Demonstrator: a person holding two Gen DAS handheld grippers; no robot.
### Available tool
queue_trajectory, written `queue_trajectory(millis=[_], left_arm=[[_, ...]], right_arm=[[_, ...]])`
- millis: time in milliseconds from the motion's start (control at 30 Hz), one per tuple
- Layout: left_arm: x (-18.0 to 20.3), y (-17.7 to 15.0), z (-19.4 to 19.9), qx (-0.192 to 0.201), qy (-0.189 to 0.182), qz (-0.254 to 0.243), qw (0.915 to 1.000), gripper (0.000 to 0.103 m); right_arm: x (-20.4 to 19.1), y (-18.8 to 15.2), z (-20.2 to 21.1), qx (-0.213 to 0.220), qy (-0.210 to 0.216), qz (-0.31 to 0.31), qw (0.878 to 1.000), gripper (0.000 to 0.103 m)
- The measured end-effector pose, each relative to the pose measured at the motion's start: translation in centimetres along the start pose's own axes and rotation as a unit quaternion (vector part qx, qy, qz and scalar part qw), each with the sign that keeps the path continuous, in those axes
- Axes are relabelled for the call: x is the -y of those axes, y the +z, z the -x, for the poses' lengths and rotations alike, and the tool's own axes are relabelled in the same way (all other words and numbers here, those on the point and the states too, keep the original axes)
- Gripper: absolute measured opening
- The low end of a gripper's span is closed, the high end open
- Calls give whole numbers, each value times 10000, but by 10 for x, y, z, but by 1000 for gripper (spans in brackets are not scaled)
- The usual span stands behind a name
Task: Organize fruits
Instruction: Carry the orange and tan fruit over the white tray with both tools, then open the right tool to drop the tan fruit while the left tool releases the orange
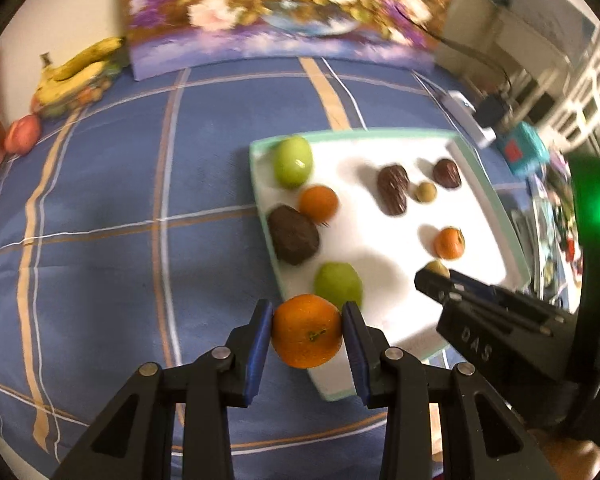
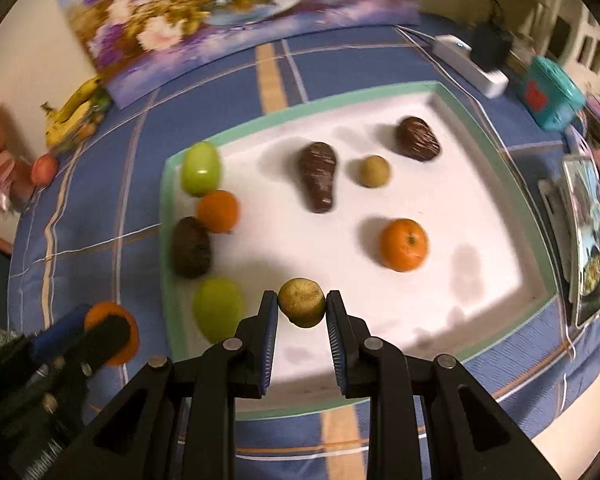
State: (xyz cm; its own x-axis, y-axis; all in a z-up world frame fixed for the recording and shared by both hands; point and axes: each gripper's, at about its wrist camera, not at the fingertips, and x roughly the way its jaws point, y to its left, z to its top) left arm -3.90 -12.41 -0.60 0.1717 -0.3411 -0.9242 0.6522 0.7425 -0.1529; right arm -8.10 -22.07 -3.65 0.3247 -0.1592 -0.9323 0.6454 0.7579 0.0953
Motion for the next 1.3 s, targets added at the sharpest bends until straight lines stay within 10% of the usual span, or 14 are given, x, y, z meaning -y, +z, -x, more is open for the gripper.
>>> queue_trajectory(millis=[1300], left_arm=[[39,-13,-63,-758,191,-570,9953,39]], right_arm=[[37,4,-40,-670,-210,-403,9967,26]])
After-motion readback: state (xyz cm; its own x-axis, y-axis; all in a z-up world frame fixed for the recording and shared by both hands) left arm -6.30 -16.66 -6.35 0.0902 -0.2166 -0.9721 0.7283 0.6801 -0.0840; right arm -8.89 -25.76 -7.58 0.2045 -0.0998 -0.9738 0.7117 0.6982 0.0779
